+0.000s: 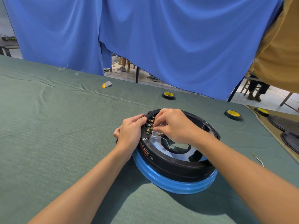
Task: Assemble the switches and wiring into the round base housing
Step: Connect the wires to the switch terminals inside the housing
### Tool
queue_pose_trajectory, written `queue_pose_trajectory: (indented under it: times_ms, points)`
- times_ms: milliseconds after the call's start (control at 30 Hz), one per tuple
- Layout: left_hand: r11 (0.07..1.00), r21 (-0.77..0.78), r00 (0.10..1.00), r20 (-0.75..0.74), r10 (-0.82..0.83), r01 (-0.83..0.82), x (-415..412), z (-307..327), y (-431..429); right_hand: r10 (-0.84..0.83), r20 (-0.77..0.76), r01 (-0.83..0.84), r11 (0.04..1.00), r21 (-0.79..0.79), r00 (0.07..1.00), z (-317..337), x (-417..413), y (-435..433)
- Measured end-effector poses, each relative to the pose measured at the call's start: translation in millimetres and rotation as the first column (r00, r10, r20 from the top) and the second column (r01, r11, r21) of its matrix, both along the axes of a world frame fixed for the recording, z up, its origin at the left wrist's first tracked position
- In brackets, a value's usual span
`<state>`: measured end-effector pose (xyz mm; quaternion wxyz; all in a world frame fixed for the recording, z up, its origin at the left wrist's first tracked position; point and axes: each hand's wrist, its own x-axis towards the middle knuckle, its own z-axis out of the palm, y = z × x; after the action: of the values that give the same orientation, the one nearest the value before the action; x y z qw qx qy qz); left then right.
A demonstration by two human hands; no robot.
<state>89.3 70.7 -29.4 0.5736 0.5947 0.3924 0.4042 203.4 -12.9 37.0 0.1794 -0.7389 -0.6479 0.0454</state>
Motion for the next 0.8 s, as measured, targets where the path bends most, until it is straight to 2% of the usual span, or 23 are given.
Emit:
queue_pose_trajectory:
  times_ms: [200,467,667,800]
  points:
    - [1.0,-0.013,1.0,-0.01,-0.023,0.023,-1,5,-3,-0.086,0.021,0.086,0.996,0.006,0.996,-2,-5,4]
    - [0.995,0.046,0.985,-0.146,0.09,-0.084,-2,7,-6,-0.119,0.091,0.122,0.992,-0.026,0.989,4,-9,6]
    - [0.987,-0.076,0.975,-0.184,0.127,-0.143,-3,9,-11,-0.11,0.063,0.113,0.993,-0.036,0.992,5,-9,5]
    - [0.984,-0.104,0.975,-0.187,0.123,-0.144,-4,11,-13,-0.109,0.056,0.111,0.993,-0.038,0.993,4,-11,7]
